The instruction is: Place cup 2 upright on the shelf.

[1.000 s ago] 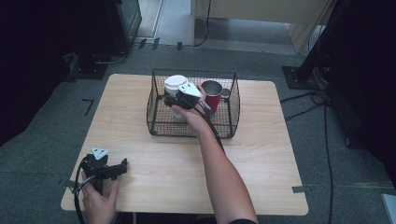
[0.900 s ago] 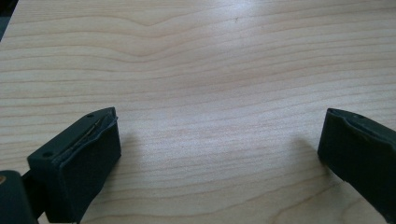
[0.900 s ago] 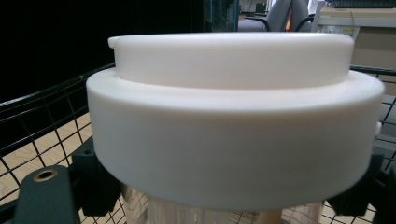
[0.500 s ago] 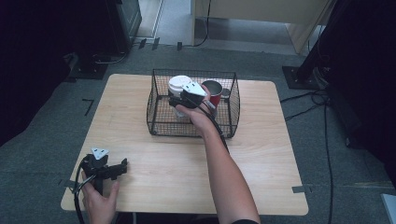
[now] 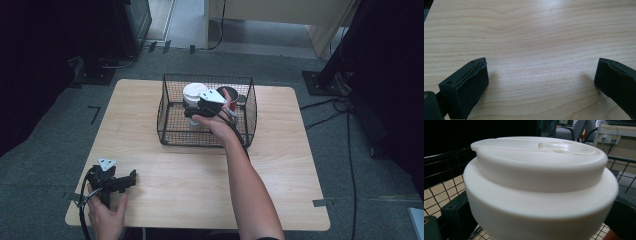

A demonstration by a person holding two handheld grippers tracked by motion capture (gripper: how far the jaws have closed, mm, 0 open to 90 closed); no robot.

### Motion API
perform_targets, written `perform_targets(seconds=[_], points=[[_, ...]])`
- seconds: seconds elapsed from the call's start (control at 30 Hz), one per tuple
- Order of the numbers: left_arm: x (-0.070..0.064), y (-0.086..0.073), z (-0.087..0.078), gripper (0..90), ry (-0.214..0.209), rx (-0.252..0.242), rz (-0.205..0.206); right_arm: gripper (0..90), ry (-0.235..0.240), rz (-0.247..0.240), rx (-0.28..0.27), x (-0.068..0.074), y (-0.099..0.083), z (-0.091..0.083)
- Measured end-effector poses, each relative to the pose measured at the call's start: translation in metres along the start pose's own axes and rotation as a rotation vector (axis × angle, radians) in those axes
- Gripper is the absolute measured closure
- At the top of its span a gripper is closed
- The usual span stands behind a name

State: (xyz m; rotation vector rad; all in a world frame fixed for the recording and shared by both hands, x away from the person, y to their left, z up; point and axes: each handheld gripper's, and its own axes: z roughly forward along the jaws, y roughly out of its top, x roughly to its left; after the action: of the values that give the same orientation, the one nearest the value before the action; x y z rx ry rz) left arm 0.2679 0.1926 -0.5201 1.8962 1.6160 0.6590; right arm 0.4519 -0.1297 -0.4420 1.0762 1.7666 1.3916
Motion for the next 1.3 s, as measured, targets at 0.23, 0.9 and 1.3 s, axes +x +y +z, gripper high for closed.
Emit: perform_targets(seconds=[0.23,0.9,1.3], points=[[0.0,0.0,0.0,0.0,0.0,0.0,0.0,1.6,0.032,-0.046,0.001,-0.003,0.001,-0.007],[0.0,0.0,0.0,0.0,0.0,0.0,0.001,1.6,0.06,-0.1,-0.061,-0.019,0.011,-0.033],[0.0,0.0,0.0,0.0,0.0,0.001,0.002,1.6,-0.007,-0.019,-0.145,-0.036,0.03,-0.06]])
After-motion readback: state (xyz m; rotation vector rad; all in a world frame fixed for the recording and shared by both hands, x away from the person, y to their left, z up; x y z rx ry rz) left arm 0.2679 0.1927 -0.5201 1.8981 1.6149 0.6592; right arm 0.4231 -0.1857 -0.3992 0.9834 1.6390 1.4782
